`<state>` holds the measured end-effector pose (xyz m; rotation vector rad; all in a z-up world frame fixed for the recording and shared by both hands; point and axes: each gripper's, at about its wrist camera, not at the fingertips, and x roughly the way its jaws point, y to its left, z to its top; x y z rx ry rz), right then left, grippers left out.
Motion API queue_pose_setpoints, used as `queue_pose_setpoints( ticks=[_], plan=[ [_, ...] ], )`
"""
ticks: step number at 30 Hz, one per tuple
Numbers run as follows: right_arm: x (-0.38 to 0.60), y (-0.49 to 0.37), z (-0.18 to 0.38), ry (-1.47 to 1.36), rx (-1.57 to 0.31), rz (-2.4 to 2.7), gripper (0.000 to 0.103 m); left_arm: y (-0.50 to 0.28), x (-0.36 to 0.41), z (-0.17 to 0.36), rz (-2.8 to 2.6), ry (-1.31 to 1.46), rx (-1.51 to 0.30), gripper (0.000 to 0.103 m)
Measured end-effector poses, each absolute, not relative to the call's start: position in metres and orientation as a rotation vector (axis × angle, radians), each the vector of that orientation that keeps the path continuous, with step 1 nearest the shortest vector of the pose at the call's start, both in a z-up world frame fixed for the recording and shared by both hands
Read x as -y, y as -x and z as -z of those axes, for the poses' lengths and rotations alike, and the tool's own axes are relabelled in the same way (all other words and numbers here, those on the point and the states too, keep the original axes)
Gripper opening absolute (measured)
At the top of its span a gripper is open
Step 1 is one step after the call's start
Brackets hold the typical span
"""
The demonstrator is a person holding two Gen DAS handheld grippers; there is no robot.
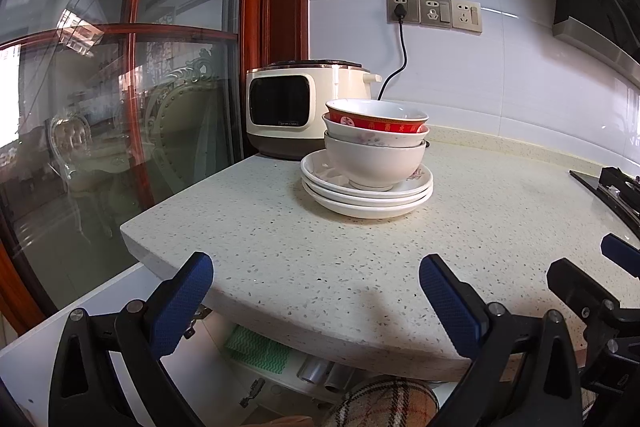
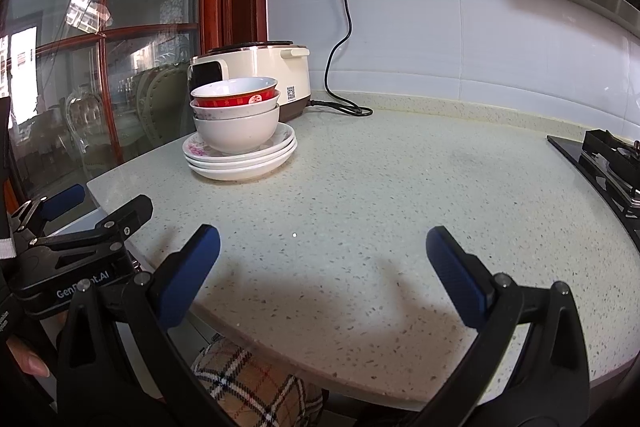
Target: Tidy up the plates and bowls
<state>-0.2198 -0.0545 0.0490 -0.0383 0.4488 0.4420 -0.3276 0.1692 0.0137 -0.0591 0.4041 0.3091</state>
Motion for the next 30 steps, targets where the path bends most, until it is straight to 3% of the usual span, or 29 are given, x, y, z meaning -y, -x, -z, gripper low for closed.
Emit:
queue_pose_setpoints(
  ticks=[30],
  plan=[
    [0.054, 0.2216, -0.0443, 0.02, -0.465, -0.428, 0.103, 0.3316, -0.1632, -0.014, -0.315, 0.059, -0.39, 0.103]
  ],
)
